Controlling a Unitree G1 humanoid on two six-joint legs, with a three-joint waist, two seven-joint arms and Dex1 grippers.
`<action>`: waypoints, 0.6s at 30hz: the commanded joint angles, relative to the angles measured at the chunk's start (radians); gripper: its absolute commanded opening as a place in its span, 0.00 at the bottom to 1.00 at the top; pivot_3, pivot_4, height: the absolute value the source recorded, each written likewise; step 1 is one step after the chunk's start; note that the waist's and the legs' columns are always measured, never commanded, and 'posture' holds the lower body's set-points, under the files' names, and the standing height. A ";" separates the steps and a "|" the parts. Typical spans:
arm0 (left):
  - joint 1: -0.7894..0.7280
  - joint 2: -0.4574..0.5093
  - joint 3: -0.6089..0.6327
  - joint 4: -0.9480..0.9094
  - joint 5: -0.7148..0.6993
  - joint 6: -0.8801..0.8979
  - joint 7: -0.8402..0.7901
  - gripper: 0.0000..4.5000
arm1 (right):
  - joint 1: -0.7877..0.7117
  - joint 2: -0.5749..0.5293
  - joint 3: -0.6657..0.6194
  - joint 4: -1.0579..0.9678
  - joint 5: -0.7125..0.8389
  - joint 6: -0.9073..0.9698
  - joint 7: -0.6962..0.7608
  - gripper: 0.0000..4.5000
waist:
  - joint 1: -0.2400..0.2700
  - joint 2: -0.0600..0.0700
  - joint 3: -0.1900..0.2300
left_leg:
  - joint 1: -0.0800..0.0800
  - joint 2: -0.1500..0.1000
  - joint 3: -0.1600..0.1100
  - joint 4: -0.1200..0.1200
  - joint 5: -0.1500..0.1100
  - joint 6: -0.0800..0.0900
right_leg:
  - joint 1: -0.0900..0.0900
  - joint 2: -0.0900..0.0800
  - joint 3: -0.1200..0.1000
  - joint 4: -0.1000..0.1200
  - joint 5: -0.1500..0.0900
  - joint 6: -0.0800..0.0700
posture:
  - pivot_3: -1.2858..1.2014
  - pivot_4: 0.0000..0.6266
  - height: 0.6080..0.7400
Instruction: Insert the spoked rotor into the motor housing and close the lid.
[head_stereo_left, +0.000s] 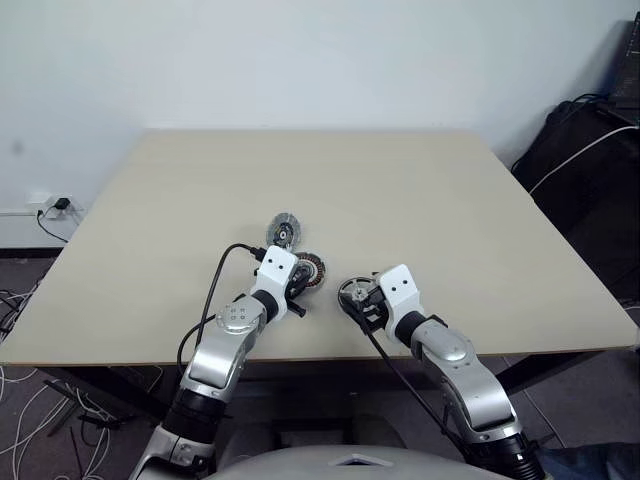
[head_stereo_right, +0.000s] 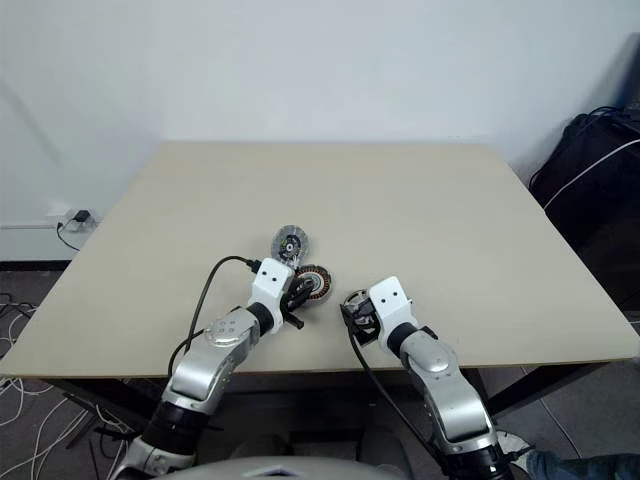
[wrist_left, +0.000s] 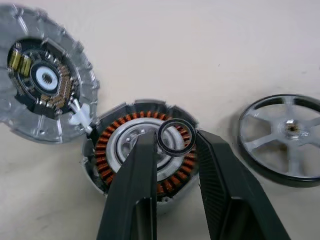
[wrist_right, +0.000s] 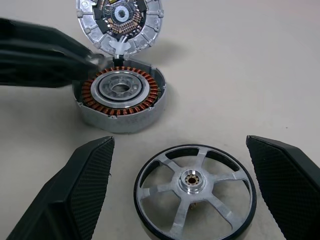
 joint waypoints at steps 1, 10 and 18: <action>-0.075 -0.034 0.009 0.098 0.011 -0.068 0.021 0.17 | -0.023 0.008 -0.006 -0.017 0.000 -0.023 -0.003 1.00 | 0.002 0.000 0.000 | 0.000 0.000 0.000 0.001 0.000 0.000 | 0.000 0.000 0.000 0.000 0.000 0.000 | 0.52 0.00 1.00; -0.192 -0.084 0.041 0.323 0.022 -0.153 0.056 0.17 | -0.016 0.015 -0.006 -0.024 -0.003 -0.025 -0.010 1.00 | 0.001 -0.001 0.000 | -0.002 -0.001 -0.001 0.001 0.001 -0.001 | 0.000 0.000 0.000 -0.001 0.000 0.001 | 0.52 0.00 1.00; -0.242 -0.105 0.061 0.426 0.020 -0.177 0.056 0.17 | -0.017 0.024 -0.006 -0.024 -0.007 -0.028 -0.014 1.00 | 0.001 -0.001 0.001 | -0.002 -0.001 -0.001 0.002 0.000 0.001 | 0.000 0.000 0.000 -0.001 0.001 0.001 | 0.52 0.00 1.00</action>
